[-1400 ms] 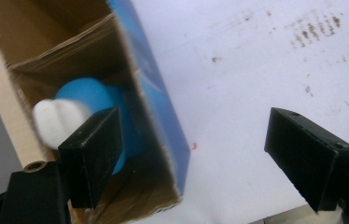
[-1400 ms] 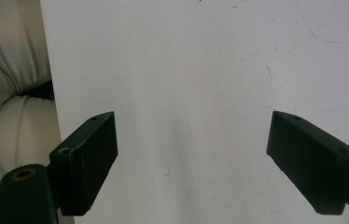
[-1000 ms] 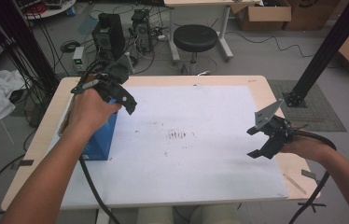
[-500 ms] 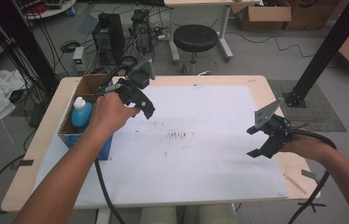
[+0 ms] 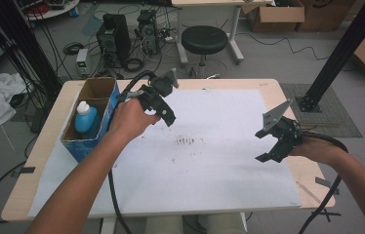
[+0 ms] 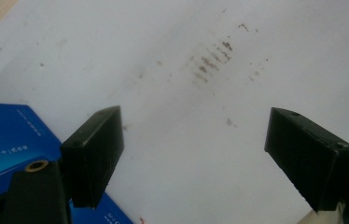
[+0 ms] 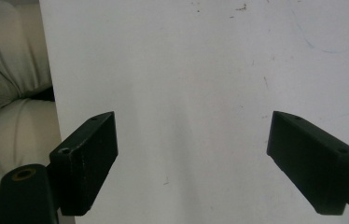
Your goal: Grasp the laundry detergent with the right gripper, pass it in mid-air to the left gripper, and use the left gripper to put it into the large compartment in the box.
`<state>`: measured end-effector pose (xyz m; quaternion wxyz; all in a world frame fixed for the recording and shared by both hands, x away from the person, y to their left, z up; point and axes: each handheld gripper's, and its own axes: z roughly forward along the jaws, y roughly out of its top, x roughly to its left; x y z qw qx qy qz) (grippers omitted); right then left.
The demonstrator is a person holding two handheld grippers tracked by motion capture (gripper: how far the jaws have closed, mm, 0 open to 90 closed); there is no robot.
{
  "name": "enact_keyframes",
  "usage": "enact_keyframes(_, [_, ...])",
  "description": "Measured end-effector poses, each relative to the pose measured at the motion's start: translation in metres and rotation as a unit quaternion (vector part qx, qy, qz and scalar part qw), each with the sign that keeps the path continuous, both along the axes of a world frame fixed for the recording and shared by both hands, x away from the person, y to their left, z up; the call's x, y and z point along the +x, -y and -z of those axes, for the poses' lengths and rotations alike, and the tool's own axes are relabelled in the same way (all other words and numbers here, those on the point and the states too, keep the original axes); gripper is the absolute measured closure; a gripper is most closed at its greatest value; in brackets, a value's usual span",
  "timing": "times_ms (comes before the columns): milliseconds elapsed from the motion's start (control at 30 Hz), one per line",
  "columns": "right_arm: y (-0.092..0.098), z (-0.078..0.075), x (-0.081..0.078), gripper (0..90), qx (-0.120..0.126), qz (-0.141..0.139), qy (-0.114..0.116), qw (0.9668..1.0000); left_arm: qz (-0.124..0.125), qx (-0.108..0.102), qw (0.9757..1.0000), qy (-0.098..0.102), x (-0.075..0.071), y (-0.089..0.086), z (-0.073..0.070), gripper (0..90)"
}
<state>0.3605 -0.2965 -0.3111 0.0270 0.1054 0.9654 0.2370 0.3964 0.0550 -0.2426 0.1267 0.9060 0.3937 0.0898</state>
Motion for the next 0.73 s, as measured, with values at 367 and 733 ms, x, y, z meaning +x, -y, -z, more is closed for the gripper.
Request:
enact_keyframes(367, [-0.0074,-0.0018,0.0010,16.0,-0.002,-0.007,-0.001,1.0000,0.018,-0.002,0.9998,-0.012,-0.0021,0.0044,0.0050,21.2])
enact_keyframes(733, [-0.0088,0.0007,0.0004,16.0,-0.002,-0.009,-0.003,1.0000,0.014,-0.003,0.9998,-0.012,-0.0023,0.0006,0.0066,20.8])
